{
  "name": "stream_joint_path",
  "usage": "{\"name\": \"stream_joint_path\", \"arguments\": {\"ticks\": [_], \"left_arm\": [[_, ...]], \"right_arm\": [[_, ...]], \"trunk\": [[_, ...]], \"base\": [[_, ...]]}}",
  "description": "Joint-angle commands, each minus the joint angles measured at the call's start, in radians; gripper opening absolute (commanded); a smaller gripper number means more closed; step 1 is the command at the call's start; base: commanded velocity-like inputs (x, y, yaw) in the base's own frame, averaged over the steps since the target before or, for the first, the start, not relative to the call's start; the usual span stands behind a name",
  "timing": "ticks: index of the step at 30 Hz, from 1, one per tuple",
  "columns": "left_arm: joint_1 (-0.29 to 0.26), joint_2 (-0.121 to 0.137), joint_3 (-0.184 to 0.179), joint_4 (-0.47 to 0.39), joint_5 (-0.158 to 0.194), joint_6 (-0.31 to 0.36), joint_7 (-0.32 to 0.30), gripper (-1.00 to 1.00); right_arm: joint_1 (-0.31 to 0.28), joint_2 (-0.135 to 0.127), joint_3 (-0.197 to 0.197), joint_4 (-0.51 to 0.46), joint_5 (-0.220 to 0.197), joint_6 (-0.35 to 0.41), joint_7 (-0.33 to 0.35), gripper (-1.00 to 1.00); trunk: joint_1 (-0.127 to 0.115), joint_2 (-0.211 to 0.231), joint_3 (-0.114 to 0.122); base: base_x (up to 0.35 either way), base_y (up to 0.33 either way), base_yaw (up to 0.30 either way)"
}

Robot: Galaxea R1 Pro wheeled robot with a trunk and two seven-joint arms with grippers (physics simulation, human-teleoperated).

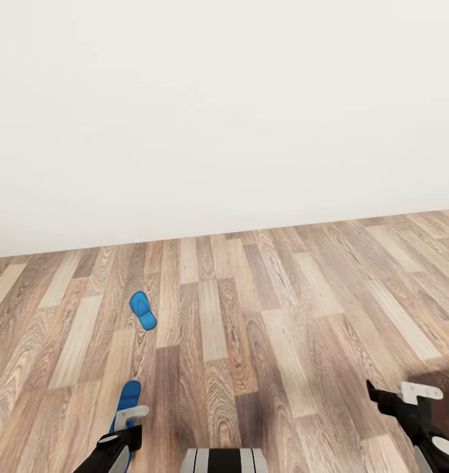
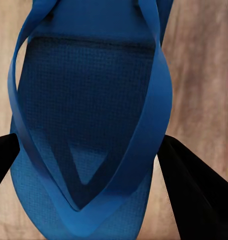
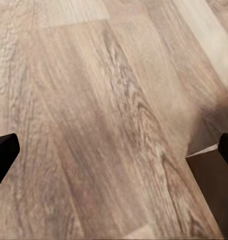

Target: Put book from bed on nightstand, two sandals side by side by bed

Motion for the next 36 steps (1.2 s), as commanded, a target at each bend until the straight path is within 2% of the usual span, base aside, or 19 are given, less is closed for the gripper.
{"name": "stream_joint_path", "arguments": {"ticks": [1, 29, 30, 33, 35, 36], "left_arm": [[0.000, 0.000, 0.001, -0.002, 0.008, 0.005, 0.003, -1.00], [0.000, 0.000, 0.002, -0.002, 0.008, 0.005, 0.002, -1.00], [0.000, 0.000, 0.002, -0.002, 0.008, 0.005, 0.002, -1.00], [0.000, 0.000, 0.002, -0.002, 0.008, 0.005, 0.002, -1.00], [0.000, 0.000, 0.001, -0.002, 0.008, 0.005, 0.000, -1.00], [0.000, 0.000, 0.001, -0.002, 0.008, 0.005, 0.000, -1.00]], "right_arm": [[0.000, 0.000, 0.000, -0.001, -0.010, 0.005, -0.001, 1.00], [0.000, 0.000, 0.002, 0.002, -0.008, 0.004, 0.012, 1.00], [0.000, 0.000, 0.002, 0.002, -0.008, 0.004, 0.035, 1.00], [0.000, 0.000, 0.002, 0.003, -0.013, 0.005, 0.229, 1.00], [0.000, -0.001, 0.002, 0.005, -0.015, 0.006, 0.401, 1.00], [0.000, -0.001, 0.001, 0.005, -0.015, 0.006, 0.424, 1.00]], "trunk": [[-0.001, 0.000, 0.003], [-0.013, 0.007, 0.112], [-0.014, 0.007, 0.115], [-0.015, 0.007, 0.127], [-0.016, 0.008, 0.135], [-0.016, 0.008, 0.139]], "base": [[0.000, 0.000, 0.000], [0.000, 0.000, 0.000], [0.000, 0.000, 0.000], [0.000, 0.000, 0.000], [0.000, 0.000, 0.000], [0.000, 0.000, 0.000]]}}
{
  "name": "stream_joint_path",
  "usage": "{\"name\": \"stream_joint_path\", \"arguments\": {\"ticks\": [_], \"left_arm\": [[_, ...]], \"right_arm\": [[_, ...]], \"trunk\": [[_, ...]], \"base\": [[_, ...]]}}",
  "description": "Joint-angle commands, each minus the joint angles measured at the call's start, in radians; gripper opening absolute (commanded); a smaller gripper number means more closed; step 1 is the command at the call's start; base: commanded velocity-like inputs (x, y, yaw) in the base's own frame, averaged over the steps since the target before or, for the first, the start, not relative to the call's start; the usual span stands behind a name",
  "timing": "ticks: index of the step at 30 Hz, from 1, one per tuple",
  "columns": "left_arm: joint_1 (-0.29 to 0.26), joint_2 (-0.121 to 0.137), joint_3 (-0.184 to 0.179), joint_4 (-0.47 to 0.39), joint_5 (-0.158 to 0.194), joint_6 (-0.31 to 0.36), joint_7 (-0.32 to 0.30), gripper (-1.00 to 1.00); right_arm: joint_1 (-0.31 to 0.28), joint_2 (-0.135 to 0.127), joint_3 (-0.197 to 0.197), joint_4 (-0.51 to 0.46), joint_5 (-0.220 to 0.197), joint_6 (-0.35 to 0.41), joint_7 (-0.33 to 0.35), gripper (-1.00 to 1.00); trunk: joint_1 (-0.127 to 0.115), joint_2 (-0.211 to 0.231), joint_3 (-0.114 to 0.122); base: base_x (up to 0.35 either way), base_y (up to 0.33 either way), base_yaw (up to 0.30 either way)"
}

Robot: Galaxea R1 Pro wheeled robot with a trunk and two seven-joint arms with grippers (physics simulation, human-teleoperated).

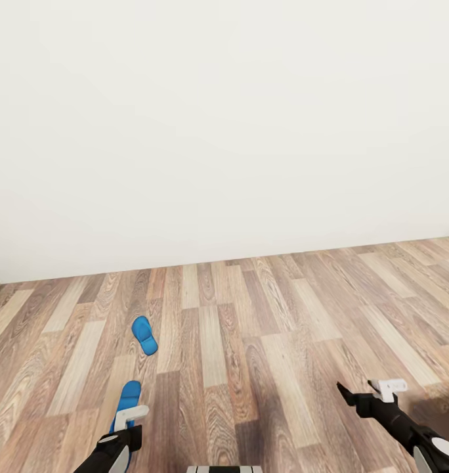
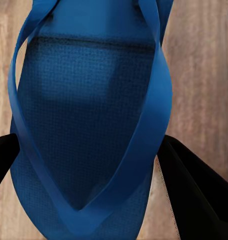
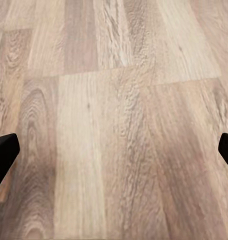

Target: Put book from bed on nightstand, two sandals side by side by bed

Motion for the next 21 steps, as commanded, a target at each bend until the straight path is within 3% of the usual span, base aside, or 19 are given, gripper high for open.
{"name": "stream_joint_path", "arguments": {"ticks": [1, 3, 8, 13, 14, 17, 21], "left_arm": [[0.000, 0.000, 0.000, -0.002, 0.008, 0.005, 0.002, -1.00], [0.000, 0.000, 0.000, -0.002, 0.007, 0.005, 0.001, -1.00], [0.000, 0.002, 0.001, -0.002, 0.006, 0.003, -0.003, -1.00], [0.000, 0.007, 0.001, -0.002, 0.005, -0.038, -0.035, -1.00], [0.000, 0.008, 0.001, -0.002, 0.005, -0.061, -0.055, -1.00], [0.001, 0.015, 0.001, 0.003, 0.005, -0.115, -0.120, -1.00], [0.003, 0.021, 0.001, 0.030, 0.002, -0.147, -0.174, -1.00]], "right_arm": [[0.000, 0.000, -0.002, 0.000, -0.010, 0.008, 0.025, 1.00], [0.000, 0.000, -0.002, 0.004, -0.006, 0.008, 0.078, 1.00], [0.000, 0.002, -0.003, 0.024, -0.004, 0.008, 0.094, 1.00], [0.000, 0.002, -0.006, 0.256, -0.005, -0.002, 0.093, 1.00], [0.000, 0.001, -0.006, 0.343, -0.007, -0.005, 0.093, 1.00], [0.000, 0.001, -0.007, 0.436, -0.010, -0.009, 0.093, 1.00], [0.000, 0.002, -0.008, 0.479, -0.010, -0.011, 0.093, 1.00]], "trunk": [[-0.001, 0.000, 0.003], [-0.001, 0.000, 0.011], [-0.004, 0.002, 0.030], [-0.006, 0.003, 0.050], [-0.006, 0.003, 0.053], [-0.008, 0.004, 0.065], [-0.010, 0.005, 0.080]], "base": [[0.000, 0.000, 0.000], [0.000, 0.000, 0.000], [0.000, 0.000, 0.000], [0.000, 0.000, 0.000], [0.000, 0.000, 0.000], [0.000, 0.000, 0.000], [0.000, 0.000, 0.000]]}}
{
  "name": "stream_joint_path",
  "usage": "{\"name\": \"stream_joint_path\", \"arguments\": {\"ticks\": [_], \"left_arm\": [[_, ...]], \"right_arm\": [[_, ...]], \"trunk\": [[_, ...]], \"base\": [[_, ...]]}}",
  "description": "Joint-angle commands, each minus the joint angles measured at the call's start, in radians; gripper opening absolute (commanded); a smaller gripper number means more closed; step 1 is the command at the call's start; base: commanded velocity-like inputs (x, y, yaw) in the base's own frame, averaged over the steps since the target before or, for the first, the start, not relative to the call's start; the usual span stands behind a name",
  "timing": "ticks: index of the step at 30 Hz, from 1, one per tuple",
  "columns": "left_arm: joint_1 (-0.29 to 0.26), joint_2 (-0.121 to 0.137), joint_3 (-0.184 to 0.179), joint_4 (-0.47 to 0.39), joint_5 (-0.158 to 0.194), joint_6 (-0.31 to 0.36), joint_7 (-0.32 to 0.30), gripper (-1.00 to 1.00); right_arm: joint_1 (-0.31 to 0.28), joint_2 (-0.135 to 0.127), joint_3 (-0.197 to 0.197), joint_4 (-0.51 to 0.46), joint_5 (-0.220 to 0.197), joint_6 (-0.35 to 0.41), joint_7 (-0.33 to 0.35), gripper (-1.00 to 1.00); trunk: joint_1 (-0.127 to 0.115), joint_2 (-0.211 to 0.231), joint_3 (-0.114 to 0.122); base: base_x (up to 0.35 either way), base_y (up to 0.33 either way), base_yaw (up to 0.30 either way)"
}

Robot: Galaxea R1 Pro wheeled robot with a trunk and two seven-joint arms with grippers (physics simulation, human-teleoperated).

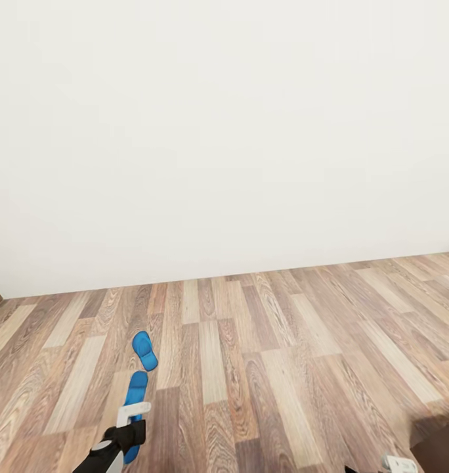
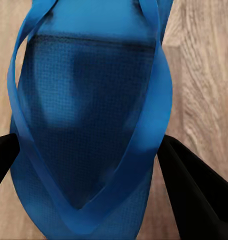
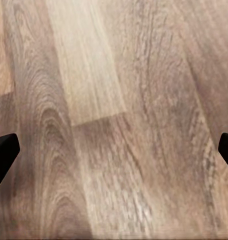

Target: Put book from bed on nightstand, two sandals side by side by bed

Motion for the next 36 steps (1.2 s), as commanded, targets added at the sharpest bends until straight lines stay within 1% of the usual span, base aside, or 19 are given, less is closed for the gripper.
{"name": "stream_joint_path", "arguments": {"ticks": [1, 4, 8, 23, 36], "left_arm": [[0.000, 0.001, 0.000, 0.008, 0.006, -0.014, -0.006, -1.00], [0.000, 0.001, -0.001, 0.034, 0.005, -0.061, -0.015, -1.00], [0.000, 0.000, -0.001, 0.064, 0.005, -0.083, -0.018, -1.00], [0.000, -0.009, -0.004, 0.075, 0.006, -0.085, -0.018, -1.00], [0.000, -0.009, -0.004, 0.075, 0.006, -0.085, -0.018, -1.00]], "right_arm": [[0.000, 0.000, -0.003, 0.004, -0.009, 0.005, 0.006, 1.00], [0.000, 0.000, -0.006, 0.009, -0.010, -0.002, 0.006, 1.00], [0.000, 0.000, -0.007, 0.010, -0.010, -0.005, 0.005, 1.00], [0.000, -0.001, -0.007, 0.011, -0.010, -0.006, 0.005, 1.00], [0.000, 0.000, -0.007, 0.009, -0.009, -0.006, 0.006, 1.00]], "trunk": [[-0.001, 0.000, 0.003], [-0.002, 0.001, 0.015], [-0.004, 0.002, 0.030], [-0.011, 0.005, 0.088], [-0.016, 0.008, 0.139]], "base": [[0.000, 0.000, 0.000], [0.000, 0.000, 0.000], [0.000, 0.000, 0.000], [0.000, 0.000, 0.000], [0.000, 0.000, 0.000]]}}
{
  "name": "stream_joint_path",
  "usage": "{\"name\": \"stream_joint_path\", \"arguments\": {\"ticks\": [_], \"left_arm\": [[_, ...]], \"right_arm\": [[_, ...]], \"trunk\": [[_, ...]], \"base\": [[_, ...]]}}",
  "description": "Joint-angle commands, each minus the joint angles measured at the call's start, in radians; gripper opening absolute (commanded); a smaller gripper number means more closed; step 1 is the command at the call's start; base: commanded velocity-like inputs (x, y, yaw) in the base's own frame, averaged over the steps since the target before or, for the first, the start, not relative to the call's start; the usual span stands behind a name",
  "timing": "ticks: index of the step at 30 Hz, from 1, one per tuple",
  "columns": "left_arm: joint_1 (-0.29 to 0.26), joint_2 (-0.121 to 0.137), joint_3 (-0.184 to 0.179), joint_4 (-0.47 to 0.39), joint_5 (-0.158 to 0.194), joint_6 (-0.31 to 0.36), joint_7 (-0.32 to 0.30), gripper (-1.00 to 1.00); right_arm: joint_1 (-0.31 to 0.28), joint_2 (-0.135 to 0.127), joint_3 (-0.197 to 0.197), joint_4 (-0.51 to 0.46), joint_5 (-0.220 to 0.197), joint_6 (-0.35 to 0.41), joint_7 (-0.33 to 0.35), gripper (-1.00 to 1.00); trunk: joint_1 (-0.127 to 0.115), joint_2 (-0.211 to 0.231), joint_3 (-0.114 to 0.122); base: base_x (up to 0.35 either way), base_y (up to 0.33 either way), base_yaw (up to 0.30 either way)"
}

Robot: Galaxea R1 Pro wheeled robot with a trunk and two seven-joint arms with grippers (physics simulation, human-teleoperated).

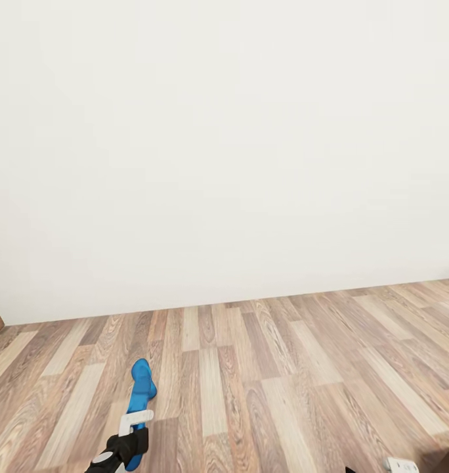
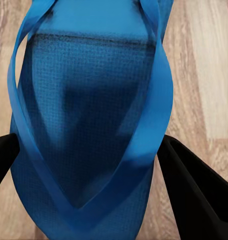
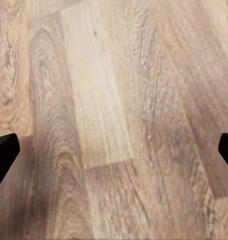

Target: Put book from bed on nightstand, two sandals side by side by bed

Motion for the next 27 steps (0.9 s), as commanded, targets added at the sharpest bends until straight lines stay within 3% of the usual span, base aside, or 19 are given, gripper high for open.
{"name": "stream_joint_path", "arguments": {"ticks": [1, 27], "left_arm": [[0.000, 0.000, 0.000, 0.001, 0.007, -0.003, 0.000, -1.00], [0.000, 0.000, 0.000, 0.001, 0.007, -0.003, 0.000, -1.00]], "right_arm": [[0.000, 0.000, -0.003, 0.000, -0.008, 0.005, 0.006, 1.00], [0.000, 0.000, -0.003, 0.001, -0.007, 0.004, 0.006, 1.00]], "trunk": [[-0.001, 0.000, 0.003], [-0.090, 0.162, 0.079]], "base": [[0.000, 0.000, 0.000], [0.000, 0.000, 0.000]]}}
